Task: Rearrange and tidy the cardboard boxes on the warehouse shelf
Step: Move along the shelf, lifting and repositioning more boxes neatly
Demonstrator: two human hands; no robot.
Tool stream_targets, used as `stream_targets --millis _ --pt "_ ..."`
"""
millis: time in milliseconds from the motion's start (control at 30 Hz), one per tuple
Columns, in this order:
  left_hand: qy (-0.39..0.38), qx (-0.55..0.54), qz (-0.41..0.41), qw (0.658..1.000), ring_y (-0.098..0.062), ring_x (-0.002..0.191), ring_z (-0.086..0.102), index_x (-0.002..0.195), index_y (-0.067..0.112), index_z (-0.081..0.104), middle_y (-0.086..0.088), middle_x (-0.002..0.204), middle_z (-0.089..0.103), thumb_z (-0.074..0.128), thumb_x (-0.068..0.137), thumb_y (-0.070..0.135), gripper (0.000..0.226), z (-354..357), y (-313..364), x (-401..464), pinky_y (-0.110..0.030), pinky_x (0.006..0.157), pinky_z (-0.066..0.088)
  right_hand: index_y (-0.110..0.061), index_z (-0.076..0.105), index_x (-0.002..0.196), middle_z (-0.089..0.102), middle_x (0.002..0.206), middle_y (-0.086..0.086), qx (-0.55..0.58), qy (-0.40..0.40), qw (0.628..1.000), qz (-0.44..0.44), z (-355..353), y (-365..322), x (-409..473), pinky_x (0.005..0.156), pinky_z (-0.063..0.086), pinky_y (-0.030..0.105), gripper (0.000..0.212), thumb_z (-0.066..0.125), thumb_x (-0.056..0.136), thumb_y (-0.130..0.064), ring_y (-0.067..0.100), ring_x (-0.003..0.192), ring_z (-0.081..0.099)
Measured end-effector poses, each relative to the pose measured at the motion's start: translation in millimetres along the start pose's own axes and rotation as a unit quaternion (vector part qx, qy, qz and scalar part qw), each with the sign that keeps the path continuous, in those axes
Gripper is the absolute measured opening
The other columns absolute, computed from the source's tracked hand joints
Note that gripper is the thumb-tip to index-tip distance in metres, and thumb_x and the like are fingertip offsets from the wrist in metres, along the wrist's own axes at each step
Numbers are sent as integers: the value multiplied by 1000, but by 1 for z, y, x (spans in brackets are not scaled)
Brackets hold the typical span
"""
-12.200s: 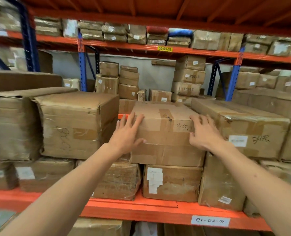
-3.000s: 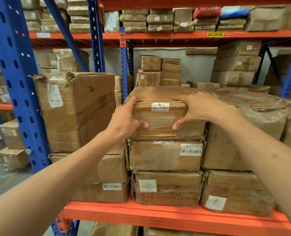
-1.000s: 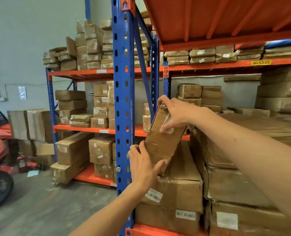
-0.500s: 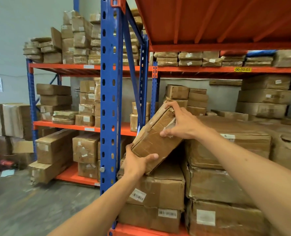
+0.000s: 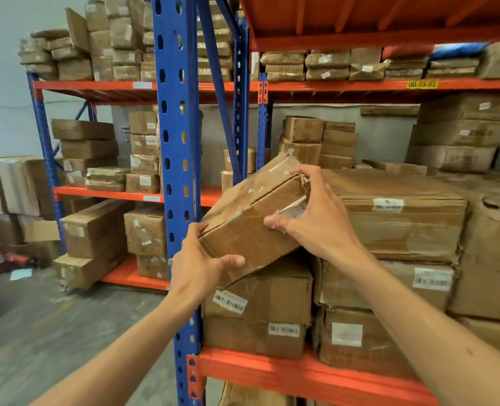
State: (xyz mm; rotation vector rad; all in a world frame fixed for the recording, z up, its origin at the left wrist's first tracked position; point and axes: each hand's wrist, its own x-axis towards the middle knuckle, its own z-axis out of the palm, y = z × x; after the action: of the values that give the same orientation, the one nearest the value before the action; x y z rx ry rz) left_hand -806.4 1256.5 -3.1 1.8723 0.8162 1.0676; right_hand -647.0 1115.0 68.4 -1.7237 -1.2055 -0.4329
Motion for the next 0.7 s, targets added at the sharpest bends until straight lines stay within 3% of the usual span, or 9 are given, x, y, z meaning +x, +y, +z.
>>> stream_targets --millis 100,233,300,400,533,633,700 --pt "-2 30 9 1000 -27 107 62 133 33 44 -4 121 63 97 58 40 92 0 -2 -1 -48 97 53 -46 37 131 52 126 -12 22 21 999 27 6 5 -13 98 39 37 83 91 67 -45 14 114 45" --pt "1 56 32 998 -23 102 61 135 34 44 1 116 62 97 60 39 92 -2 -11 -2 -43 93 53 -54 38 131 53 137 -13 43 74 995 47 20 15 -35 91 37 36 76 87 73 -49 17 118 44" --pt "5 63 44 997 -22 98 60 132 35 45 4 111 62 97 59 41 90 -1 -11 0 -40 88 53 -58 37 130 49 135 -18 43 82 994 60 23 16 -31 89 34 35 76 87 73 -51 15 117 40" --pt "16 112 85 990 -20 94 56 129 30 48 9 99 58 96 60 41 85 4 -3 13 -36 80 47 -56 36 127 55 125 -19 59 45 992 101 19 26 -13 89 39 36 76 88 72 -52 16 112 53" --pt "-23 220 82 972 -39 111 60 136 36 44 -12 122 63 95 62 33 90 0 3 23 -49 92 50 -48 37 122 57 122 -16 103 60 976 183 37 41 -52 84 46 31 71 88 72 -52 16 112 56" --pt "-38 243 106 963 -41 110 59 133 38 44 -14 125 60 95 61 37 89 -7 -10 23 -40 82 44 -54 42 119 58 130 -13 141 116 966 184 54 45 -83 98 49 45 64 87 74 -50 17 120 56" --pt "-32 244 122 961 -40 110 59 135 40 44 -13 125 59 95 61 39 90 -8 -16 24 -38 79 39 -56 41 118 58 128 -10 136 119 965 189 55 47 -79 98 49 48 63 86 75 -52 18 118 56"
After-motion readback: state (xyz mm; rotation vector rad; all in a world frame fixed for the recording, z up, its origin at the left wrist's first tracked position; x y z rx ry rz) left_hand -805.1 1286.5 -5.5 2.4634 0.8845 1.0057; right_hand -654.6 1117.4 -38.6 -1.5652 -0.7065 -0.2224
